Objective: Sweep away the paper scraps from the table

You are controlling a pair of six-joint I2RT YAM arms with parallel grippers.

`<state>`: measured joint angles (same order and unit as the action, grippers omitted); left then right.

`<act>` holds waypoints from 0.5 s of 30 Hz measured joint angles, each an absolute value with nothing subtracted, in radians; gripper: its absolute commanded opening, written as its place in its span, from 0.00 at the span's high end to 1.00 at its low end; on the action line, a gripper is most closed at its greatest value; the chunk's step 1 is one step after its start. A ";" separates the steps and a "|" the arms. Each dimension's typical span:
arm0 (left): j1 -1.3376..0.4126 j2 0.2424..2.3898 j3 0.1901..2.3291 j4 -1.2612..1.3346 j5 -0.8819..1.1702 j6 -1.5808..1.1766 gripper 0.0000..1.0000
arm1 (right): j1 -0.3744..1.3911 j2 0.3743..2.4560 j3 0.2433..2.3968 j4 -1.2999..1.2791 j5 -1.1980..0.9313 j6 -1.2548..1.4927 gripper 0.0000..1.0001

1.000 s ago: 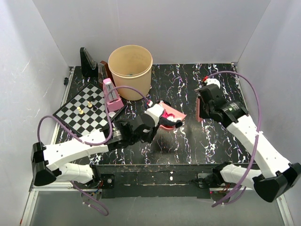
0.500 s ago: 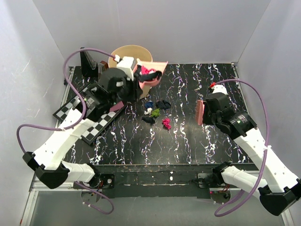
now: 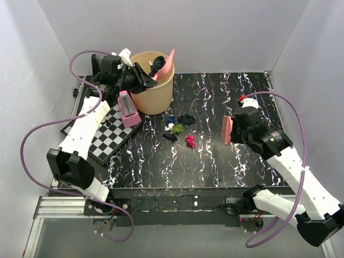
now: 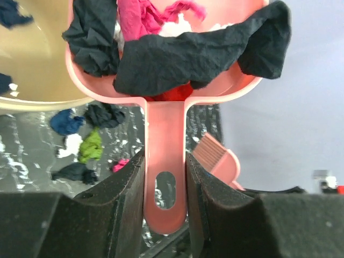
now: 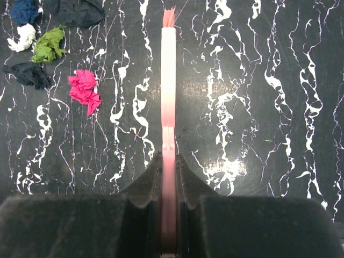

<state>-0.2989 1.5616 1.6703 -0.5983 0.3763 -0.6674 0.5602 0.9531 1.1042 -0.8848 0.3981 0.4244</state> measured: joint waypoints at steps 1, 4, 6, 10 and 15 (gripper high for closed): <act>-0.277 1.563 1.633 -0.555 0.418 -0.717 1.00 | 0.560 0.952 1.099 -0.885 0.395 0.425 0.99; -0.216 1.559 1.483 -0.374 0.530 -0.882 1.00 | 0.560 0.952 1.095 -0.886 0.389 0.427 0.99; -0.185 1.559 1.399 -0.266 0.580 -0.985 1.00 | 0.560 0.949 1.095 -0.886 0.387 0.428 0.99; -0.147 1.562 1.312 -0.112 0.659 -1.153 1.00 | 0.560 0.946 1.095 -0.885 0.384 0.431 0.99; -0.138 1.560 1.282 0.075 0.738 -1.305 1.00 | 0.560 0.949 1.095 -0.884 0.364 0.436 0.99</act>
